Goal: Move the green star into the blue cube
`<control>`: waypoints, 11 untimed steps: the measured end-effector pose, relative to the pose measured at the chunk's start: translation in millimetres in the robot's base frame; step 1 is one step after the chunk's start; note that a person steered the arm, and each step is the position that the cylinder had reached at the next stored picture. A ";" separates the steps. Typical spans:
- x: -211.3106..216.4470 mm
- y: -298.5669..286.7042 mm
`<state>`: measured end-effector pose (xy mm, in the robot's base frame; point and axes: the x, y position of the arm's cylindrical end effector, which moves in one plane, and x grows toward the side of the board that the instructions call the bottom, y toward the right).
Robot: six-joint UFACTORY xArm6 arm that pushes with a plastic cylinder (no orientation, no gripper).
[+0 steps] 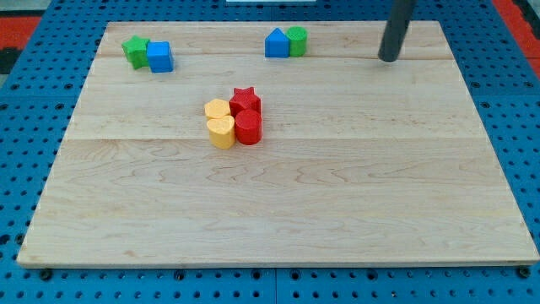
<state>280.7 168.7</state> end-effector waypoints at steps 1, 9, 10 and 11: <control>-0.2 -13.2; -3.3 -440.4; 6.2 -378.2; -5.1 -321.3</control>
